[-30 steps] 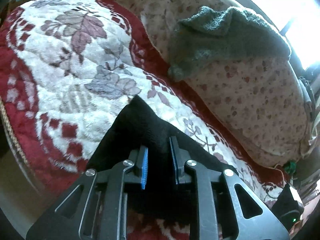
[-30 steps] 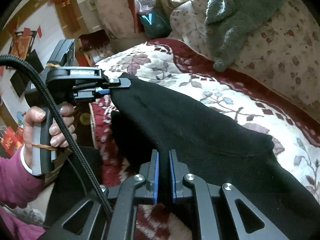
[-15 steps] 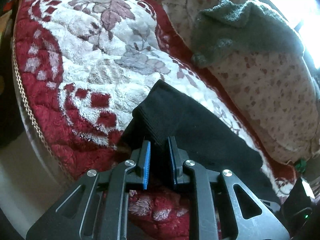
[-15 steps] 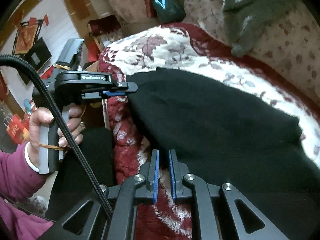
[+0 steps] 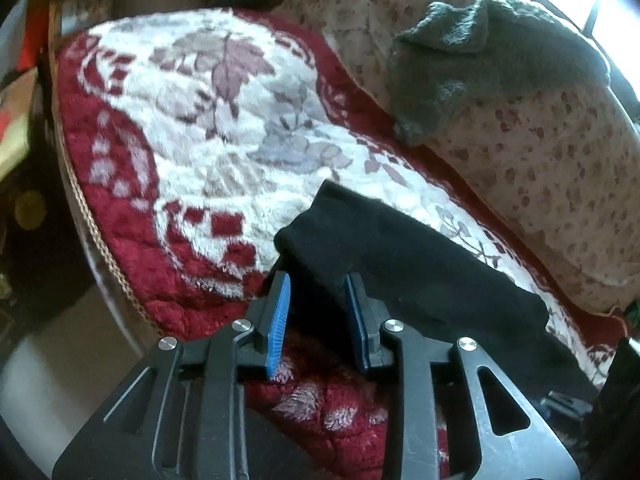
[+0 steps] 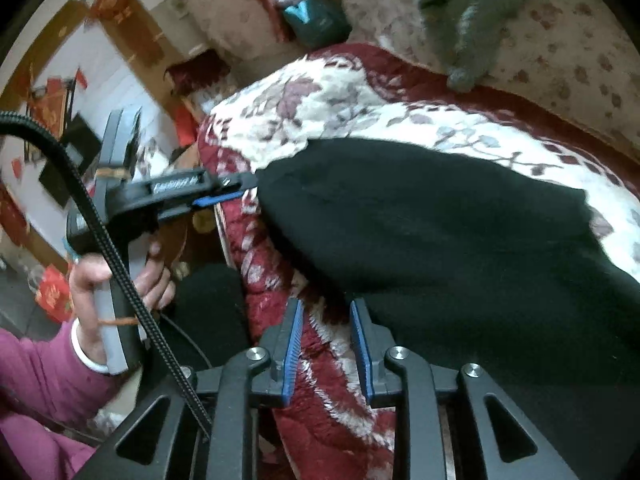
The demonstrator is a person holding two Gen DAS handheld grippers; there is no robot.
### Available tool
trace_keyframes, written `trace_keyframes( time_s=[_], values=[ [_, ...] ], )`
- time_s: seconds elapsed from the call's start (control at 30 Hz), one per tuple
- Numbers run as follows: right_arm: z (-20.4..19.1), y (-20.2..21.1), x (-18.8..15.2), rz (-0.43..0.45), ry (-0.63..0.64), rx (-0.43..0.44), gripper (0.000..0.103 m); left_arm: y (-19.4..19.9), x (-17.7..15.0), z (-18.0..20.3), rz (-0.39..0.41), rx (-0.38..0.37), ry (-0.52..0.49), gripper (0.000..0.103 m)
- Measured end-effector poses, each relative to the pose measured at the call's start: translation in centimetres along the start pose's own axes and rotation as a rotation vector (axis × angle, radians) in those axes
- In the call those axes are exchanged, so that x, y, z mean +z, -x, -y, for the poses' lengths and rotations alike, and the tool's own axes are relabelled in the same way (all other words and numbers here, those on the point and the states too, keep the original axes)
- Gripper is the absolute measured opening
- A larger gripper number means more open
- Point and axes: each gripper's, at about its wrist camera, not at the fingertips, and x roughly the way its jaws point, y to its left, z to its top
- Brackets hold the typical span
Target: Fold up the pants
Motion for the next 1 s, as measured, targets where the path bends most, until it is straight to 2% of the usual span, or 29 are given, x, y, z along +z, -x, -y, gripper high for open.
trace_keyframes(
  time_s=[0.07, 0.2, 0.27, 0.33, 0.57, 0.7, 0.83, 1.0],
  values=[
    [1.2, 1.1, -0.1, 0.030, -0.050, 0.002, 0.023, 0.6, 0.1, 0.7, 0.019, -0.007, -0.020, 0.041],
    [3.8, 3.7, -0.6, 0.088, -0.136, -0.054, 0.025, 1.3, 0.3, 2.1, 0.042, -0.025, -0.051, 0.050],
    [4.9, 5.0, -1.0, 0.113, -0.168, -0.079, 0.028, 1.3, 0.3, 3.2, 0.035, -0.050, -0.065, 0.050],
    [6.0, 6.5, -1.6, 0.139, -0.187, -0.094, 0.034, 1.2, 0.2, 4.3, 0.028, -0.066, -0.084, 0.050],
    [9.1, 11.0, -3.6, 0.205, -0.274, -0.160, 0.039, 0.5, -0.7, 9.3, 0.002, -0.134, -0.186, 0.050],
    [10.1, 12.2, -4.3, 0.214, -0.290, -0.190, 0.043, -0.3, -1.1, 12.1, -0.019, -0.186, -0.263, 0.050],
    [11.0, 13.4, -5.0, 0.232, -0.307, -0.219, 0.044, -1.5, -1.6, 15.5, -0.057, -0.251, -0.389, 0.050],
    [11.5, 13.5, -5.0, 0.226, -0.300, -0.237, 0.047, -3.7, -1.5, 18.4, -0.129, -0.326, -0.455, 0.050]
  ],
)
